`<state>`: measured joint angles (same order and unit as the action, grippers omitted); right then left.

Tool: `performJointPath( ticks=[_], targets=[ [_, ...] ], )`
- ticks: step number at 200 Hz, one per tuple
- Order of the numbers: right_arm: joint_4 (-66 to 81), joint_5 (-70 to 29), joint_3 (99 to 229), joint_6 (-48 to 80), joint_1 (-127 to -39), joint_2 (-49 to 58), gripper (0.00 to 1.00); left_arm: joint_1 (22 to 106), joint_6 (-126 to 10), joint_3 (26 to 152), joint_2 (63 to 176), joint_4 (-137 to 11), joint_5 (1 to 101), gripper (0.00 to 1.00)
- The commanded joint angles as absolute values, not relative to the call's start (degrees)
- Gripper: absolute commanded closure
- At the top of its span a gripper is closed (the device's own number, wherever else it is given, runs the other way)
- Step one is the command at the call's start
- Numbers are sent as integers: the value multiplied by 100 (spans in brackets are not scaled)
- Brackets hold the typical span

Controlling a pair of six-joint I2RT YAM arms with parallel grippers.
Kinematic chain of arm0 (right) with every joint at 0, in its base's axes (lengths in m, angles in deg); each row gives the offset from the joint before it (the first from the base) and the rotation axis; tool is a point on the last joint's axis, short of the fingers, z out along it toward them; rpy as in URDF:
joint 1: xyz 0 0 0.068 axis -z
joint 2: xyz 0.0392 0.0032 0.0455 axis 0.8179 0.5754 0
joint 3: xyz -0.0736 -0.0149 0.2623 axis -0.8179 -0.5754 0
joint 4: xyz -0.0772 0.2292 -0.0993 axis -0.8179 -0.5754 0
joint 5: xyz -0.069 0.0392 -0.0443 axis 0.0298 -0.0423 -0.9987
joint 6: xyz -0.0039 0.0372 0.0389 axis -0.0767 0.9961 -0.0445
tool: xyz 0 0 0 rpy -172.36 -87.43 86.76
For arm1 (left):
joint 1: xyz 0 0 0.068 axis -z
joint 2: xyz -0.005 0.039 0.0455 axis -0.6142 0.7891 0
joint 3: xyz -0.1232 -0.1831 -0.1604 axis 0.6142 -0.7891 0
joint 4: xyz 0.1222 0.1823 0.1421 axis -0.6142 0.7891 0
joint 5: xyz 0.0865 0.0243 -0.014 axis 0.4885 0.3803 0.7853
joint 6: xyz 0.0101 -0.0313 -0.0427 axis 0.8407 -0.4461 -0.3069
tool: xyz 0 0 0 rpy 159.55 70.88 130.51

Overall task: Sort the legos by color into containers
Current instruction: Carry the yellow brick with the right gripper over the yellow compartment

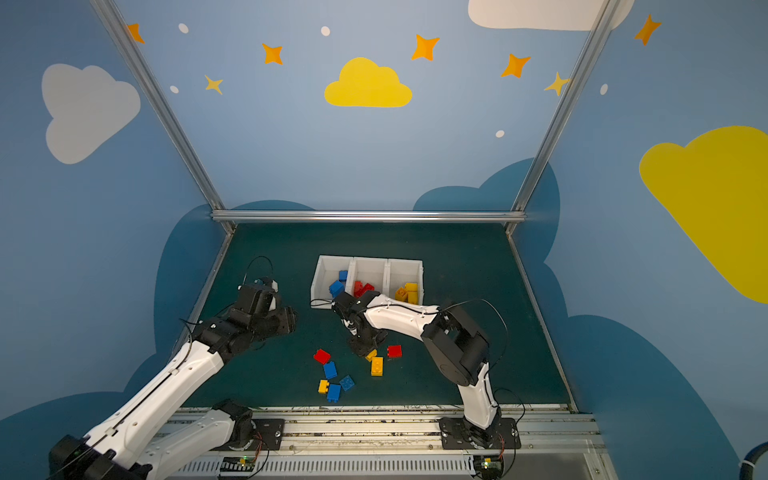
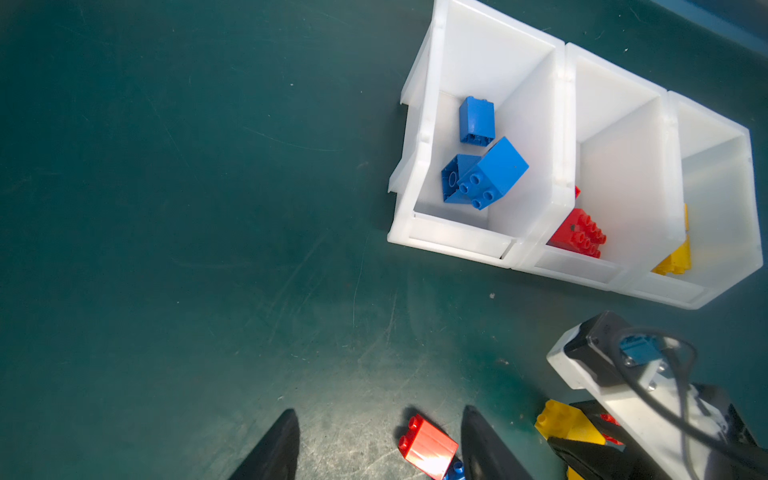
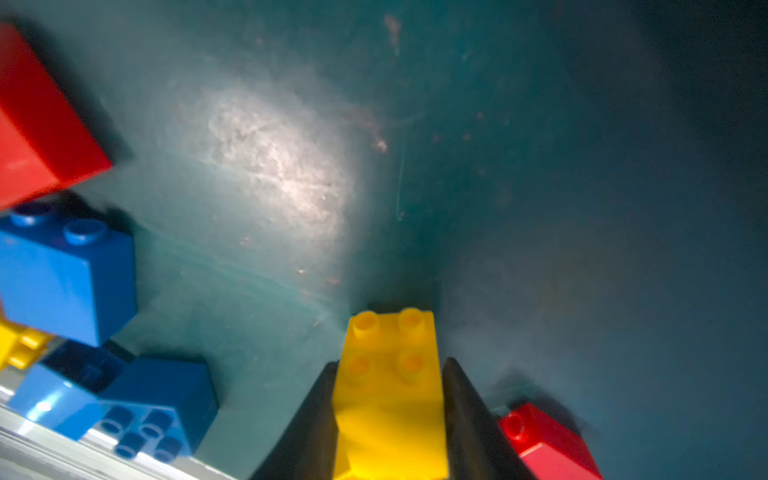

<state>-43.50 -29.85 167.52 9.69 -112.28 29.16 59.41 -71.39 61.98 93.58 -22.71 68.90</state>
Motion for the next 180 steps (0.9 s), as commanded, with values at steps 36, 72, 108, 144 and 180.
performJointPath(
  ticks=[36,72,108,144,180],
  targets=[
    [-4463,-3040,16891,966,-11126,2838,73,5920,-7185,6100,9382,-2353,6854,37],
    [-4558,-2979,17027,936,-10883,2522,73,5925,-7187,6088,9351,-2343,6854,37],
    [-4918,-3115,17548,765,-10330,2026,73,5922,-7196,6073,9322,-2342,6829,37],
    [-4933,-3237,18051,697,-9392,1853,73,5924,-7243,5955,9239,-2398,6769,37],
    [-4830,-3201,18633,1006,-8497,2396,73,5923,-7256,5847,9174,-2498,6506,37]
  ],
)
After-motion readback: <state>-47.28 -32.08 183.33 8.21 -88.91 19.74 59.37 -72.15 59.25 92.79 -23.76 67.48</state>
